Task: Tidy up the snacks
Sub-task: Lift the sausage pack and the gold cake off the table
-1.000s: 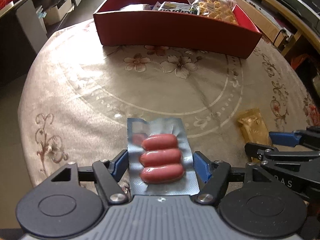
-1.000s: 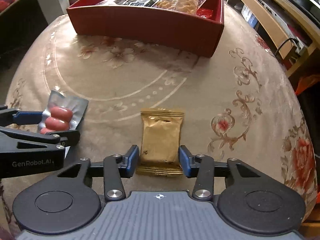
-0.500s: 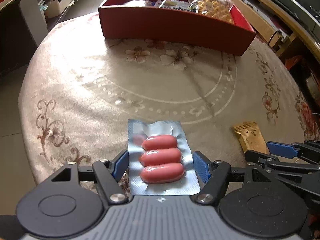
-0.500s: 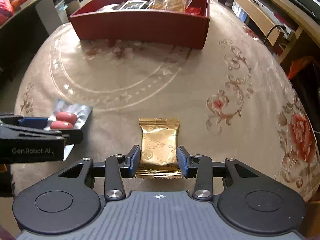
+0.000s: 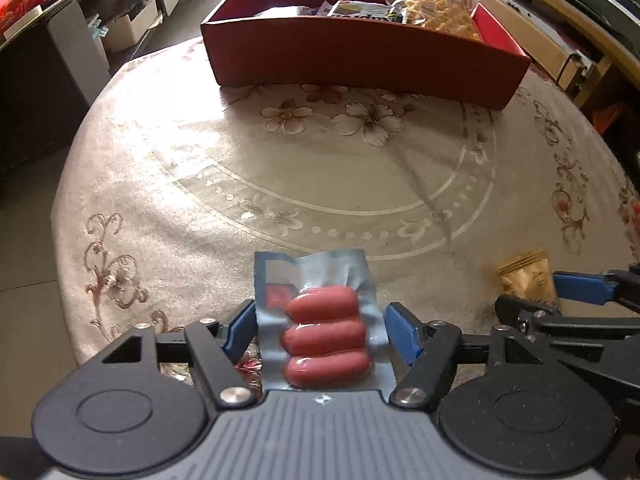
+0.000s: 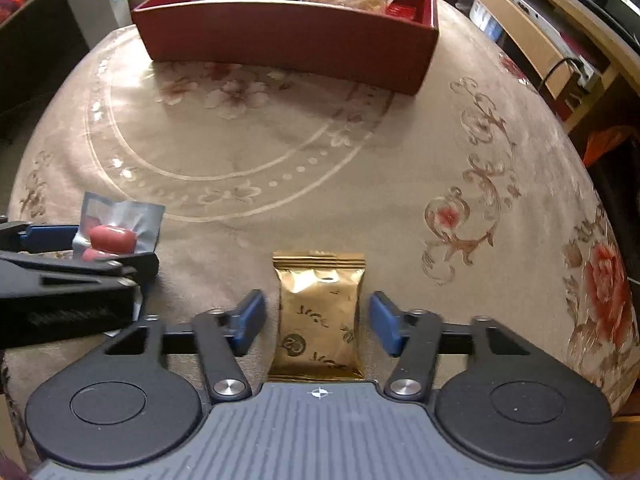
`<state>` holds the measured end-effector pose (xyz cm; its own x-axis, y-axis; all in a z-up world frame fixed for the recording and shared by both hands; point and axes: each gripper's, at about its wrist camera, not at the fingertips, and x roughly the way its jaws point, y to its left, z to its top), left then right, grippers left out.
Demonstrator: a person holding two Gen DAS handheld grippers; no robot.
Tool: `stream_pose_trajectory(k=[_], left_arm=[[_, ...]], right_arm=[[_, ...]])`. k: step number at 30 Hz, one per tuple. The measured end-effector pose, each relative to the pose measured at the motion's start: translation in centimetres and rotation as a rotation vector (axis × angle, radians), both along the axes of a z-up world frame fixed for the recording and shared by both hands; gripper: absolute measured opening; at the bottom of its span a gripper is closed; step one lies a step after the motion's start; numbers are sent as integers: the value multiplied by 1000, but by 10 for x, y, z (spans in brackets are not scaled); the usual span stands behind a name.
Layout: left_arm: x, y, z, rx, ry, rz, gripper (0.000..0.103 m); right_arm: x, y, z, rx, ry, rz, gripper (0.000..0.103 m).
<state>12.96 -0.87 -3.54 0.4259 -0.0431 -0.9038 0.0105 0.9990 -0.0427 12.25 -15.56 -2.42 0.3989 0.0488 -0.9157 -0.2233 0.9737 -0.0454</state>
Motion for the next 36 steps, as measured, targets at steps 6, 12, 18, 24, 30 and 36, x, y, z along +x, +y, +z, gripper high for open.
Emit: stream_pose_trajectory(k=[6, 12, 18, 24, 30, 36], left_arm=[[-3, 6, 8, -46, -2, 17, 67], [-3, 13, 18, -80, -27, 33, 66], [0, 14, 24, -75, -59, 35, 66], [2, 15, 28, -77, -80, 42, 66], [3, 19, 31, -84, -97, 55, 66], [3, 20, 34, -84, -112, 59, 66]], right_arm=[[-5, -2, 4, 28, -2, -3, 46], [-7, -12, 17, 86, -43, -38, 46], [-7, -14, 22, 98, -67, -52, 46], [-4, -13, 26, 102, -88, -51, 46], [-3, -17, 31, 110, -110, -66, 46], [-1, -18, 34, 111, -126, -70, 46]])
